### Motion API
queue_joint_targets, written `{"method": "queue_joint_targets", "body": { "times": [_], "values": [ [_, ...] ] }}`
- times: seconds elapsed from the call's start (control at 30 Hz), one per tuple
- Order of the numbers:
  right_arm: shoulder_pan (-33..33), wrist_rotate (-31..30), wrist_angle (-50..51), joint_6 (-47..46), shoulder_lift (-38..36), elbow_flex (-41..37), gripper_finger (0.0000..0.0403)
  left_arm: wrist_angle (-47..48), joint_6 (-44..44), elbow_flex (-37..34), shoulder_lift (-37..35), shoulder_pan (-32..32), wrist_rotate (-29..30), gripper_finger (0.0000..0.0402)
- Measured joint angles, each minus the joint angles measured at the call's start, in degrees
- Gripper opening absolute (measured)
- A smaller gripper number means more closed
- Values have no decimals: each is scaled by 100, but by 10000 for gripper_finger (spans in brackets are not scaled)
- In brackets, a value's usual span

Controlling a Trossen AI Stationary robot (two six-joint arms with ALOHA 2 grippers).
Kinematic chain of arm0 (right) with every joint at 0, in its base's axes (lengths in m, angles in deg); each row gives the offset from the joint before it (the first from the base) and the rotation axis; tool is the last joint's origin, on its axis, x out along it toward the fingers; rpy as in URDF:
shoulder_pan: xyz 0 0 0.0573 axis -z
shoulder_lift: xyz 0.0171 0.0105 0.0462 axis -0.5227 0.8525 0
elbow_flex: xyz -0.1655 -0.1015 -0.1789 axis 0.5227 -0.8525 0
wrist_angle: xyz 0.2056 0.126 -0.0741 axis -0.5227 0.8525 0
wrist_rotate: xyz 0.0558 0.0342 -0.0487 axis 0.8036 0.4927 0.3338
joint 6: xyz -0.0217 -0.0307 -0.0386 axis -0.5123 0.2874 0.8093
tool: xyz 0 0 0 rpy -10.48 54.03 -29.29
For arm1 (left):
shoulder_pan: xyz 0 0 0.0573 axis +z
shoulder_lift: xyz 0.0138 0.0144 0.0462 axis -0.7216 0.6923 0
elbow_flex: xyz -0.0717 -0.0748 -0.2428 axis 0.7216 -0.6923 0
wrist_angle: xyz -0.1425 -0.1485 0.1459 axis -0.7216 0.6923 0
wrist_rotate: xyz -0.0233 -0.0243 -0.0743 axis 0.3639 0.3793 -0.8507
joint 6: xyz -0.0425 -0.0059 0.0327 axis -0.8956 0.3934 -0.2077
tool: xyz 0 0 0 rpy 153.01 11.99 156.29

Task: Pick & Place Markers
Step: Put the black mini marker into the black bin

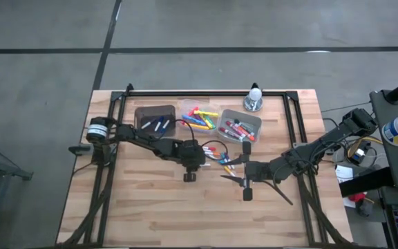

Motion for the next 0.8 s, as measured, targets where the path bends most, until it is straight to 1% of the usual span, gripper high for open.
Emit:
{"method": "queue_joint_targets", "body": {
  "times": [0.1,0.23,0.47,0.67,0.8],
  "values": [
    [0,2,0,0,0,1,166,-5,9,2,5,-10,31,75],
    [0,2,-1,0,0,0,166,-10,50,2,10,-13,92,26],
    [0,1,-1,0,0,0,166,103,79,4,-40,-8,149,24],
    [0,2,1,2,0,0,166,901,46,-33,-456,-2,246,24],
    [1,1,5,2,0,-2,166,1508,-95,-31,-948,-2,632,24]
  ]
}}
